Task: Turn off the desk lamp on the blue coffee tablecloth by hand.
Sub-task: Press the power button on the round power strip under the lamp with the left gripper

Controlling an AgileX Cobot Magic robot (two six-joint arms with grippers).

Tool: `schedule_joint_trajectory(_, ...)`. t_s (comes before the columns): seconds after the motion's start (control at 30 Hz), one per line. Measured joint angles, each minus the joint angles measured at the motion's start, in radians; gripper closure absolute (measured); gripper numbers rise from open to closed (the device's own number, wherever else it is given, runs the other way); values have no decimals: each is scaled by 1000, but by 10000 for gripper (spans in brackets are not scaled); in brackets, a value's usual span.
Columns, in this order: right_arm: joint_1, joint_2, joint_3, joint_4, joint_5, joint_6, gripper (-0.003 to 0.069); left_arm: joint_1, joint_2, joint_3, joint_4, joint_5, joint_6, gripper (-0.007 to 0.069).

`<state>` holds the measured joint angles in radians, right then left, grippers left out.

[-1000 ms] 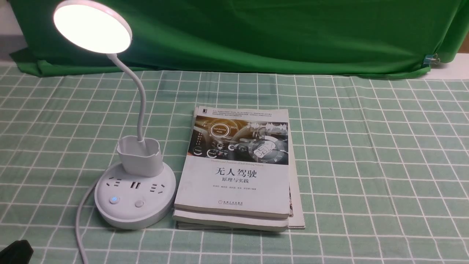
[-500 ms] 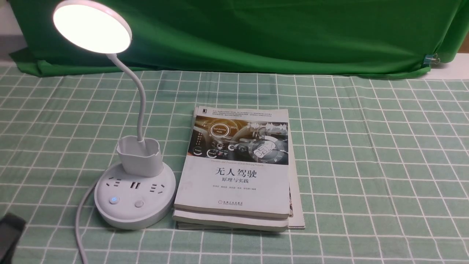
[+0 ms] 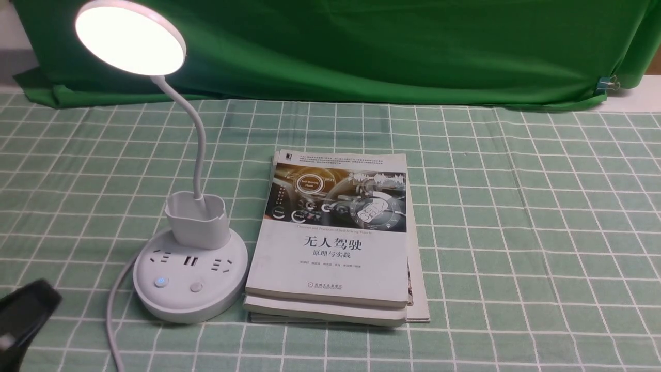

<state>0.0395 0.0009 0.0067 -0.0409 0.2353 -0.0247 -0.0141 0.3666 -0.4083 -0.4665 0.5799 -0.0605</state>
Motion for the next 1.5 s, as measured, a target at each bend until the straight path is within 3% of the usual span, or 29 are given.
schedule_joint_trajectory(0.2, 0, 0, 0, 0, 0, 0, 417, 0, 395, -240, 155, 313, 128, 624)
schedule_joint_trajectory(0.7, 0, 0, 0, 0, 0, 0, 417, -240, 1099, -572, 218, 365, 158, 634)
schedule_joint_trajectory(1.0, 0, 0, 0, 0, 0, 0, 417, -240, 1266, -717, 314, 417, 124, 634)
schedule_joint_trajectory(1.5, 0, 0, 0, 0, 0, 0, 417, -245, 1372, -734, 320, 370, 122, 635)
